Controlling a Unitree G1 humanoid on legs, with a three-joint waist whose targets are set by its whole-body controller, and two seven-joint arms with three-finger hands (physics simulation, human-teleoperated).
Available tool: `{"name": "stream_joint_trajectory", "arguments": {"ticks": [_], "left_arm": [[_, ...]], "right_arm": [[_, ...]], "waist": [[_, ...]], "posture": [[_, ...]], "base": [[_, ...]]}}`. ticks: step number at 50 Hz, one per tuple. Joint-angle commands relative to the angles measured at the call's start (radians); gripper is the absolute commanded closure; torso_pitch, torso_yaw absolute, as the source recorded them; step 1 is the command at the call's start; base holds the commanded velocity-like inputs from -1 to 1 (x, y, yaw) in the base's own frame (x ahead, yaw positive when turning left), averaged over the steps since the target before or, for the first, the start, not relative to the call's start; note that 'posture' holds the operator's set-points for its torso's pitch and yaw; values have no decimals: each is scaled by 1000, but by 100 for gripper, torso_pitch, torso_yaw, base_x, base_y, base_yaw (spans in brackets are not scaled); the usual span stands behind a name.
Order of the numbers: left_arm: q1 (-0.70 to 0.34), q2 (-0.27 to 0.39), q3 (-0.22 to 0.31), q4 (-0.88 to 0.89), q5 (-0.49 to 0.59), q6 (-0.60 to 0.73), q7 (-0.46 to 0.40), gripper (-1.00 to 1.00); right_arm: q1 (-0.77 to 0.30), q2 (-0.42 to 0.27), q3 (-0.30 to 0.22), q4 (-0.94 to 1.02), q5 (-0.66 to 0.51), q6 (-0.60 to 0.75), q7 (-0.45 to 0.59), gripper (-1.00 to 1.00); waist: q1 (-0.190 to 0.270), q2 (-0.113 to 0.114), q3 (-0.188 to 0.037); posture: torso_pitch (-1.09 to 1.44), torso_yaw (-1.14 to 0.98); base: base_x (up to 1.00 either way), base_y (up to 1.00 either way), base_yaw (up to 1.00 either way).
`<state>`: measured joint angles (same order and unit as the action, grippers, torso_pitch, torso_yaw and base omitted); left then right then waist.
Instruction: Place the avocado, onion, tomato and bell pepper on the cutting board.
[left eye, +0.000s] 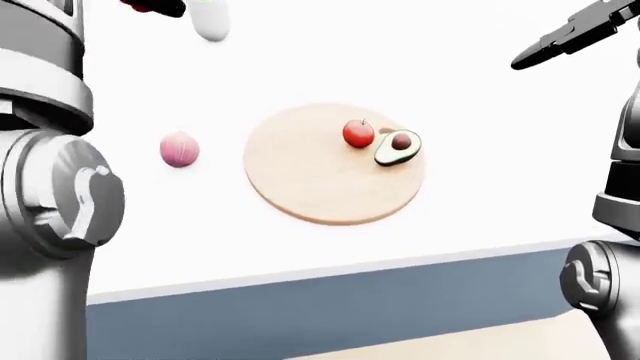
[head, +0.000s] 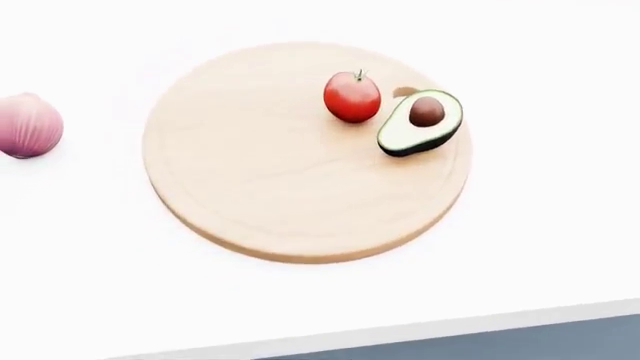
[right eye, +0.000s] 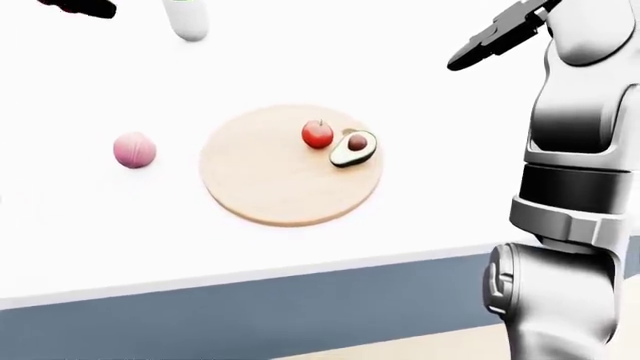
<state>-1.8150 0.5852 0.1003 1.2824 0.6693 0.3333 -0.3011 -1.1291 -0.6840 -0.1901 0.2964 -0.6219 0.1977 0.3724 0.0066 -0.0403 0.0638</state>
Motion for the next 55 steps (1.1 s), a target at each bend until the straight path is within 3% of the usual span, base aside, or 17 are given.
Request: {"name": "stream_joint_trajectory", "arguments": {"ticks": [1,10,24,40,55], "left_arm": [[-41,-31,-2,-22,-10,-31,44,100],[-24,-198,-14,10,-33,-40,76,100],[77,-342,-44,3,-56,-83,94,100],[198,-412,-91,-29,-25,-97,73,100],[305,-456,-135,-146,28,-93,-30,100]], "right_arm": [[-35,-18,-13,-22,-1,-13,-13,-100],[-47,-16,-9,-12,-7,-16,-8,-100],[-33,-11,-9,-17,-10,-14,-6,-100],[-34,-27,-17,-21,-5,-8,0,-100],[-15,-16,-14,-19,-9,-11,-9,-100]], "waist": [[-2,2,-33],[-1,-9,-36],[1,-17,-40],[3,-26,-42],[5,-32,-42]], "posture": [[0,0],[0,0],[0,0],[0,0],[0,0]], "base": [[0,0,0],[0,0,0],[0,0,0],[0,0,0],[0,0,0]]}}
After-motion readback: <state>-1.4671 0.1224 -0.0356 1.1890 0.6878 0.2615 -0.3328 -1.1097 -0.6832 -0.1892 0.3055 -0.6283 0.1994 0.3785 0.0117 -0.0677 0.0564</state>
